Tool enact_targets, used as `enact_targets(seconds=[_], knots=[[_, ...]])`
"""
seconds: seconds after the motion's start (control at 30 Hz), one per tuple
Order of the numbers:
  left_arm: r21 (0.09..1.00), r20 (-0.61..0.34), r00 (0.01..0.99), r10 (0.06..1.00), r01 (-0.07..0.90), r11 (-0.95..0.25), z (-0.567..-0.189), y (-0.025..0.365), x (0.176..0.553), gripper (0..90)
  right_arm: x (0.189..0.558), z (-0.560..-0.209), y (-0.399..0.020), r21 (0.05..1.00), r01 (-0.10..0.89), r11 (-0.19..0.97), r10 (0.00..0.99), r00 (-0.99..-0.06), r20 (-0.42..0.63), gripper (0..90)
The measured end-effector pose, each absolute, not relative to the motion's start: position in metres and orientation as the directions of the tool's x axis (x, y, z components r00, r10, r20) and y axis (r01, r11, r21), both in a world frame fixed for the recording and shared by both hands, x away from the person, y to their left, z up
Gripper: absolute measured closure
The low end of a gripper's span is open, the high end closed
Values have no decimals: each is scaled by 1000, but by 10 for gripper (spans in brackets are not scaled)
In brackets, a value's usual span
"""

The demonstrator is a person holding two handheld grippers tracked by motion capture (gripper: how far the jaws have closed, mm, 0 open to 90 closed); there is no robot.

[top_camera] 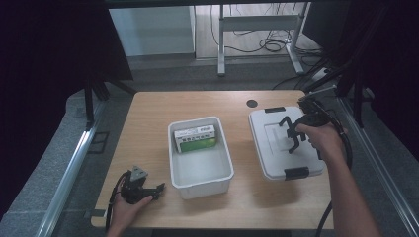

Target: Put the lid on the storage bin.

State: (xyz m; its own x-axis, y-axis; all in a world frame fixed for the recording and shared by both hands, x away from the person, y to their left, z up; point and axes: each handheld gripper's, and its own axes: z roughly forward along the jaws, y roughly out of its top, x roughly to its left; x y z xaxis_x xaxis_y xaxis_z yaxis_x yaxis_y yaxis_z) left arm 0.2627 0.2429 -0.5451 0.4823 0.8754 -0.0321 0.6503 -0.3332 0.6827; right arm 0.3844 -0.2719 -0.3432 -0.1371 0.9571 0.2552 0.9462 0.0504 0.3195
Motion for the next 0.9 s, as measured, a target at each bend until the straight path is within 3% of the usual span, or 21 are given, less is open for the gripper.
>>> enact_targets(seconds=[0.9], knots=[[682, -32, 483, 875, 651, -334, -545, 243, 263, 119, 378, -318, -240, 354, 927, 124, 937, -227, 266, 848]])
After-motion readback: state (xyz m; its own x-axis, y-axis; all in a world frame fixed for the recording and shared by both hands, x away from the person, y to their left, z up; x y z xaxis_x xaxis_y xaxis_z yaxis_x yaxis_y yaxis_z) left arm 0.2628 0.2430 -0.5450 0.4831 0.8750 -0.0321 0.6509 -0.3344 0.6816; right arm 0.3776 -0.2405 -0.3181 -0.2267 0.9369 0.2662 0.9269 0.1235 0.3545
